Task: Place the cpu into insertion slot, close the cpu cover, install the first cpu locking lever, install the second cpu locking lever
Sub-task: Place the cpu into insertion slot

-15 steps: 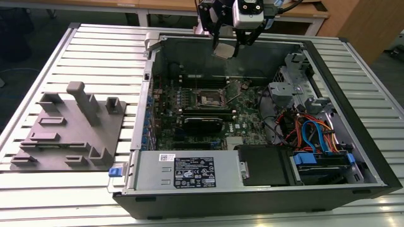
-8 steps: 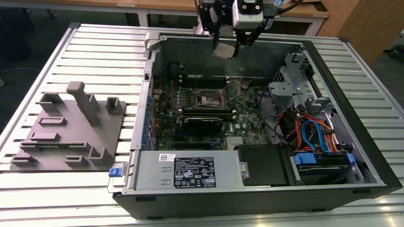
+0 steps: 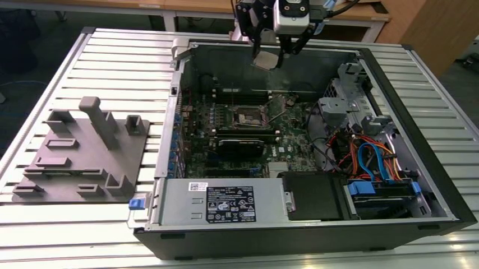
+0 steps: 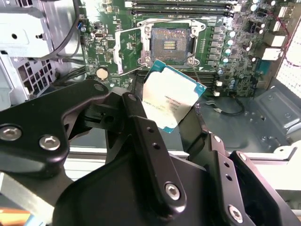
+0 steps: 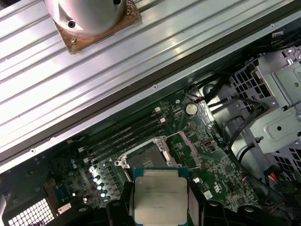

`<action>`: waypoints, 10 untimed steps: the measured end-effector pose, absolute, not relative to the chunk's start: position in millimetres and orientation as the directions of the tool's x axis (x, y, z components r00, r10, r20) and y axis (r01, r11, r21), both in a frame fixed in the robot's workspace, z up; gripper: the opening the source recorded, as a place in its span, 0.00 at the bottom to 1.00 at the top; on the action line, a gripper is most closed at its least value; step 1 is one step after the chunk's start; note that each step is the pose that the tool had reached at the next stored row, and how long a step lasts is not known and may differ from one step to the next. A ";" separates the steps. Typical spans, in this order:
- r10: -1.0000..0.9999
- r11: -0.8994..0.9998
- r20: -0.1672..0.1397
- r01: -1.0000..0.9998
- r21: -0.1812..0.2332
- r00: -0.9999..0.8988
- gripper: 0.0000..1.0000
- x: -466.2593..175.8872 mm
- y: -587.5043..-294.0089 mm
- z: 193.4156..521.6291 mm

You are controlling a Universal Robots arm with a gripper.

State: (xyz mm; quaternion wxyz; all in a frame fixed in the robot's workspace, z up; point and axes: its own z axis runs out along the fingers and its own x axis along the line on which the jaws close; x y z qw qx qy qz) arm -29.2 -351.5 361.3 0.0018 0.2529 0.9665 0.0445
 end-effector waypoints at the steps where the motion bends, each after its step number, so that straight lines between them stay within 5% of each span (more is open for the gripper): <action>1: 0.497 0.864 0.019 0.497 0.087 -0.867 0.54 -29.2 -351.5 361.3; 10: 0.527 0.846 0.019 0.527 0.087 -0.850 0.54 -29.2 -351.5 361.0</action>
